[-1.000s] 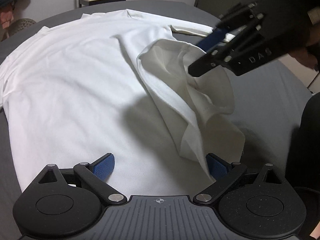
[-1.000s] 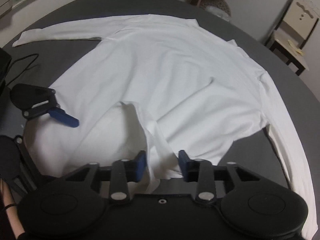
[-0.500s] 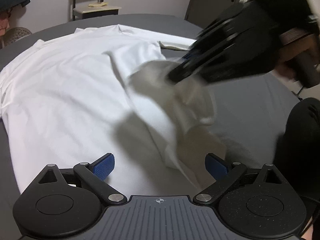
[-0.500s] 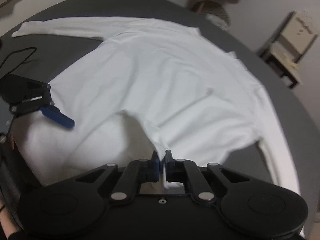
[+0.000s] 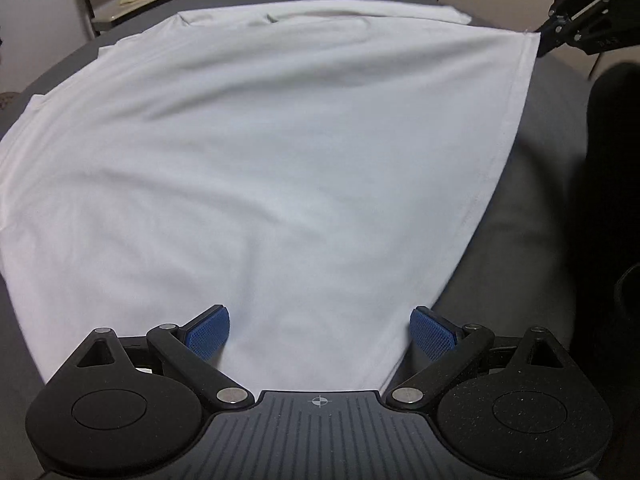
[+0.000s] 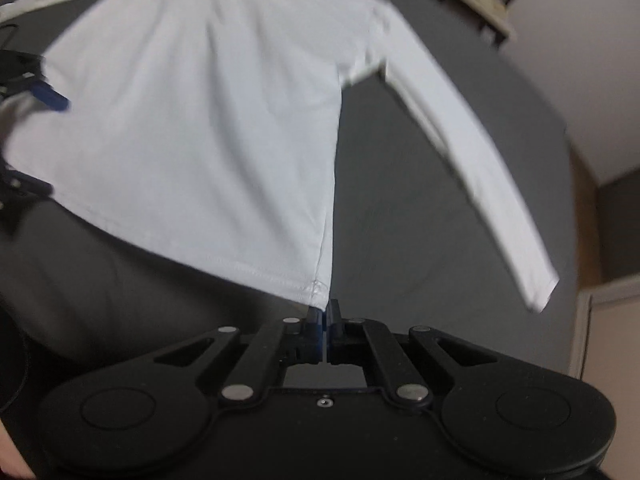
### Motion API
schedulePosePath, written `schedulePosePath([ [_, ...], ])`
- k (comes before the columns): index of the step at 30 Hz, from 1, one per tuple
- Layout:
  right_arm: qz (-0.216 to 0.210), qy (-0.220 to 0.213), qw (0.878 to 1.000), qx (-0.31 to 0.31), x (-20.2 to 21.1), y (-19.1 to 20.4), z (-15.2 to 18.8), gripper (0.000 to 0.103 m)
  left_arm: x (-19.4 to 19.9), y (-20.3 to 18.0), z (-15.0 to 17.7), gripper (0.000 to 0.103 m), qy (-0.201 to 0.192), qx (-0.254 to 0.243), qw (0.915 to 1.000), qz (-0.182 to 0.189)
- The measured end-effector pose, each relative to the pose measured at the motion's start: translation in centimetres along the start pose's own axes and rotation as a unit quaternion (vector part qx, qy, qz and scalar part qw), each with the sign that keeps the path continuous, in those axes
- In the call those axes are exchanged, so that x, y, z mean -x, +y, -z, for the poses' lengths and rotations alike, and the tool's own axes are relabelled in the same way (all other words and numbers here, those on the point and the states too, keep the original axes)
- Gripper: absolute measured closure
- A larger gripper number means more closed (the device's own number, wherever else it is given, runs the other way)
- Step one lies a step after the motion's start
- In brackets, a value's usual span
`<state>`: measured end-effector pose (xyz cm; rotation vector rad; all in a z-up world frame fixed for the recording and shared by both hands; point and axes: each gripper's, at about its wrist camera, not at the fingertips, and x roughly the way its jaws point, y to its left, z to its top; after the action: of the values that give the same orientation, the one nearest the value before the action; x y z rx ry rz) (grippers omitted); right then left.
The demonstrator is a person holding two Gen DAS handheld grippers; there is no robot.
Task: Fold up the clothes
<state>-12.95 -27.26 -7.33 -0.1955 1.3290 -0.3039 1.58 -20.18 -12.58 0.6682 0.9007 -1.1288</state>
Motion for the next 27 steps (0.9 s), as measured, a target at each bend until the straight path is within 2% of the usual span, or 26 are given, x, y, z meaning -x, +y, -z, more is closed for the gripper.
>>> schedulePosePath([
  [2, -0.015, 0.013, 1.000, 0.001, -1.4, 0.1, -0.4, 0.101, 0.6, 0.1, 0.3, 0.005, -0.005, 0.007, 0.9999, -0.010],
  [4, -0.047, 0.036, 0.998, -0.011, -2.5, 0.2, -1.0, 0.100, 1.5, 0.6, 0.4, 0.005, -0.020, 0.023, 0.9994, -0.016],
  [5, -0.062, 0.051, 0.997, -0.014, -3.1, 0.3, -1.3, 0.097, 2.1, 1.0, 0.3, 0.005, -0.031, 0.032, 0.9988, -0.020],
  [6, -0.077, 0.066, 0.995, -0.016, -3.7, 0.5, -1.6, 0.089, 2.7, 1.5, 0.0, 0.005, -0.043, 0.040, 0.9980, -0.023],
  [7, -0.074, 0.067, 0.995, -0.010, -3.8, 0.5, -1.7, 0.077, 3.5, 2.1, -0.1, 0.005, -0.056, 0.050, 0.9969, -0.026],
  [8, -0.070, 0.066, 0.995, -0.003, -3.8, 0.5, -1.7, 0.072, 4.5, 2.8, -0.1, 0.005, -0.067, 0.061, 0.9954, -0.031],
  [10, -0.061, 0.065, 0.996, 0.011, -3.8, 0.6, -1.8, 0.070, 6.8, 4.7, 0.4, 0.005, -0.082, 0.086, 0.9927, -0.021],
  [12, -0.047, 0.024, 0.998, 0.036, -2.3, 0.9, -1.7, 0.068, 9.0, 6.9, 1.4, 0.005, -0.084, 0.113, 0.9900, 0.005],
  [14, -0.043, -0.025, 0.996, 0.074, -0.5, 2.1, -1.4, 0.061, 10.2, 8.3, 2.6, 0.005, -0.067, 0.111, 0.9916, 0.009],
  [15, -0.044, -0.047, 0.994, 0.092, 0.3, 2.9, -1.4, 0.054, 10.2, 8.6, 3.0, 0.005, -0.052, 0.088, 0.9948, 0.004],
  [16, -0.045, -0.068, 0.990, 0.111, 1.1, 3.7, -1.3, 0.049, 10.1, 8.6, 3.5, 0.005, -0.029, 0.059, 0.9978, -0.002],
  [18, -0.073, -0.093, 0.986, 0.122, 2.0, 5.3, -1.5, 0.048, 8.9, 8.7, 4.0, 0.005, 0.039, 0.033, 0.9987, -0.006],
  [19, -0.087, -0.102, 0.983, 0.125, 2.3, 6.2, -1.6, 0.048, 7.9, 9.5, 4.4, 0.005, 0.081, 0.067, 0.9944, 0.010],
  [20, -0.094, -0.108, 0.981, 0.128, 2.5, 6.8, -1.4, 0.048, 7.0, 10.8, 5.1, 0.005, 0.116, 0.122, 0.9852, 0.033],
  [21, -0.100, -0.116, 0.979, 0.133, 2.7, 7.3, -1.3, 0.048, 6.2, 11.9, 5.8, 0.005, 0.142, 0.172, 0.9733, 0.054],
  [22, -0.105, -0.123, 0.977, 0.139, 2.8, 7.7, -1.1, 0.048, 6.0, 12.6, 6.5, 0.005, 0.149, 0.198, 0.9667, 0.063],
  [24, -0.111, -0.134, 0.975, 0.140, 2.9, 8.1, -0.7, 0.048, 5.8, 13.0, 7.3, 0.006, 0.145, 0.199, 0.9675, 0.055],
  [25, -0.113, -0.140, 0.974, 0.140, 2.9, 8.3, -0.6, 0.048, 5.8, 12.9, 7.6, 0.006, 0.142, 0.188, 0.9708, 0.043],
  [26, -0.112, -0.148, 0.973, 0.140, 3.1, 8.6, -0.3, 0.048, 6.0, 12.1, 7.6, 0.006, 0.138, 0.147, 0.9792, 0.022],
  [27, -0.113, -0.168, 0.968, 0.150, 3.3, 9.3, -0.1, 0.048, 6.1, 11.1, 7.6, 0.006, 0.140, 0.099, 0.9850, 0.017],
])
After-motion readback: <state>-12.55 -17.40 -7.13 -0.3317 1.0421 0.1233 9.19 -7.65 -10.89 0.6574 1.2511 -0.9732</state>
